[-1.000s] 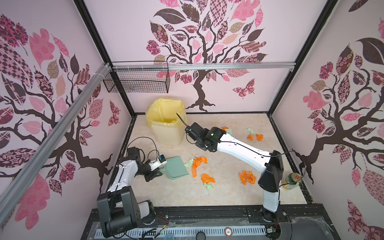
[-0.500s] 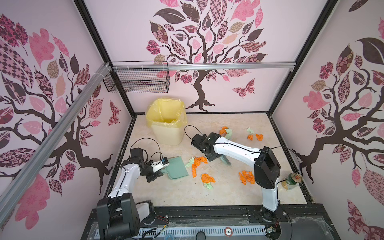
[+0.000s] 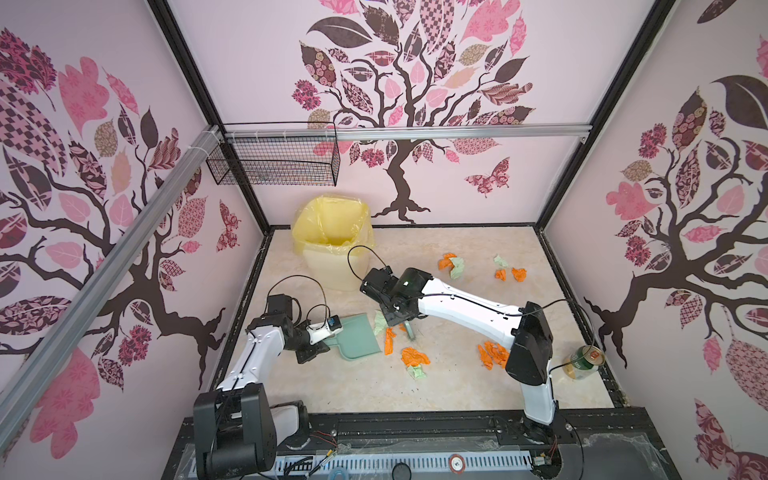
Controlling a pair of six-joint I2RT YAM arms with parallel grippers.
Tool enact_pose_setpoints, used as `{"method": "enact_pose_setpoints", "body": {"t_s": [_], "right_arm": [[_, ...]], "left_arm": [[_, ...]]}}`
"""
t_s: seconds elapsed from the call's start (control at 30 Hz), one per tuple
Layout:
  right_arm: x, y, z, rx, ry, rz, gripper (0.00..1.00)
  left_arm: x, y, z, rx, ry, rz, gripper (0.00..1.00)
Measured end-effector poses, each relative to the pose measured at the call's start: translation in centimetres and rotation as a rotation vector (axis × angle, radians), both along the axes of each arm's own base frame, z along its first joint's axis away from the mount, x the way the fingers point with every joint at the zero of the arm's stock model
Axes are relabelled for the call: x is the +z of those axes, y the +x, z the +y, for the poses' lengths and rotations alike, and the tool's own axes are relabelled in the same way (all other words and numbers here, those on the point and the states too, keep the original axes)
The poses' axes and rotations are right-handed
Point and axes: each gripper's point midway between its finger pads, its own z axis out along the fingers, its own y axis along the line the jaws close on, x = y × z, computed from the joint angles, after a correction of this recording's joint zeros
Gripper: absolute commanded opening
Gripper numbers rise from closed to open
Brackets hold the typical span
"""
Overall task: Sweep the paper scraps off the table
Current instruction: 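Sweep the scraps with the brush toward the dustpan held by the left gripper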
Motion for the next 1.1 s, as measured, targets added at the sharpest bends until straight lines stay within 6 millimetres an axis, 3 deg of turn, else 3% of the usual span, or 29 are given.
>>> {"method": "enact_pose_setpoints", "body": {"t_s": [0.2,0.67,0.93,1.1], "right_arm": [[-0.1,-1.2,2.1,0.024,0.036,0.029,0.0],[3.3,-2.0,5.0,0.071,0.148,0.017,0.0],[5.2,-1.7,4.4,0.082,0.131,-0.019,0.0],[6.1,-0.5,3.2,0.084,0.085,-0.069,0.0]], "left_arm": [[-0.3,-0.2,-0.2,-0.005,-0.004,0.021,0.0],[-0.8,-0.4,-0.3,-0.007,-0.012,0.05,0.0],[-0.9,-1.1,0.3,0.004,-0.017,0.077,0.0],[0.1,-1.7,1.2,0.042,-0.036,0.094,0.0]]}}
